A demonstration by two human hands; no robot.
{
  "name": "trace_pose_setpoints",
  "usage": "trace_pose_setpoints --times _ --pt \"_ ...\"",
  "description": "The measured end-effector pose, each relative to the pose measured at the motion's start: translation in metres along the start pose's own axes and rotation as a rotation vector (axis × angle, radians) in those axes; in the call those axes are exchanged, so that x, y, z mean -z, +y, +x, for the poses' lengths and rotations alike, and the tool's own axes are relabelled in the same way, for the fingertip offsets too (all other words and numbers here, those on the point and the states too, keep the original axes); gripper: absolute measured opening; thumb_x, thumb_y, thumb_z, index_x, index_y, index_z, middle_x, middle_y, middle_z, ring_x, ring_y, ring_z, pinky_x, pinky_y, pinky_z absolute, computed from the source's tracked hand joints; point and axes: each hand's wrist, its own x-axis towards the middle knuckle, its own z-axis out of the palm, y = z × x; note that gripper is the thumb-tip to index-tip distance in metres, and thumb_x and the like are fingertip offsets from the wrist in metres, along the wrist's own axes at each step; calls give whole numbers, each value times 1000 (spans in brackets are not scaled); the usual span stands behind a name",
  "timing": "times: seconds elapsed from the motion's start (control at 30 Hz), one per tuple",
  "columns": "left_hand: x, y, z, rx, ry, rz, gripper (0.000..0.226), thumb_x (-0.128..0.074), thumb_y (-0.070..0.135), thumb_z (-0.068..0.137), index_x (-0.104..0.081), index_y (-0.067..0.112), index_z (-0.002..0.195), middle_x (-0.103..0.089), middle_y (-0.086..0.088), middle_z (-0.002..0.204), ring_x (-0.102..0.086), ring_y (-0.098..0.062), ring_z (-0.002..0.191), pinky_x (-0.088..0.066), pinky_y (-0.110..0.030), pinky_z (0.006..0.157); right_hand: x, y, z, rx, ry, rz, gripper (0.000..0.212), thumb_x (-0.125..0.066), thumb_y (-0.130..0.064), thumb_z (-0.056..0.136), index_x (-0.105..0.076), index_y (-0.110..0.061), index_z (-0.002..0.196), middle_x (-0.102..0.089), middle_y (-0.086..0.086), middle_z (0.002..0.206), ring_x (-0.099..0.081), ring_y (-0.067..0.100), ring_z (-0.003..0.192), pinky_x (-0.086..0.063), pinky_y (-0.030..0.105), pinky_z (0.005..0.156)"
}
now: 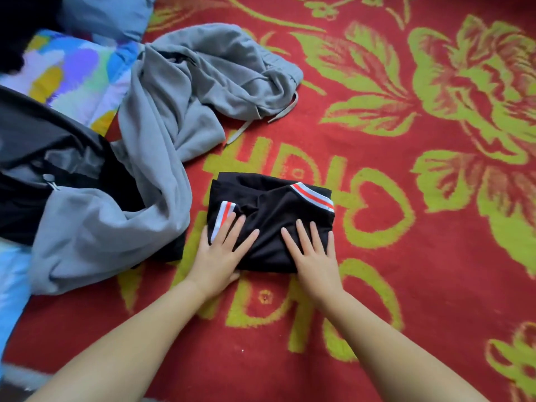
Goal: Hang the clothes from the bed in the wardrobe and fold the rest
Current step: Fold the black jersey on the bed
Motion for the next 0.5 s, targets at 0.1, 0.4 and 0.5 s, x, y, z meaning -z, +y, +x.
trace_pose_setpoints --times 0.1,0.4,0.5 --pt "2 -1 8 93 10 -84 118 -92 20 38 -34 21 141 -44 -12 145 -23 -25 141 -49 -54 82 10 2 3 12 -13 43 93 -67 -7 80 -12 -31 152 -22 10 157 -22 37 143 -20 54 113" --pt "72 -5 4 126 139 -204 82 -80 -13 37 -69 14 113 -69 -9 110 -67 -29 103 -55 -29 45 107 3 -12 57 -113 42 79 -42 -4 97 5 -36 151 1 0 161 3 32 147 -15 49 116" --pt "111 -11 -23 138 151 -198 80 -81 -12 36 -70 14 111 -69 -8 107 -67 -29 102 -54 -29 43 143 -14 -30 96 -121 28 82 -44 -3 95 7 -36 151 1 -1 161 3 31 147 -19 50 115"
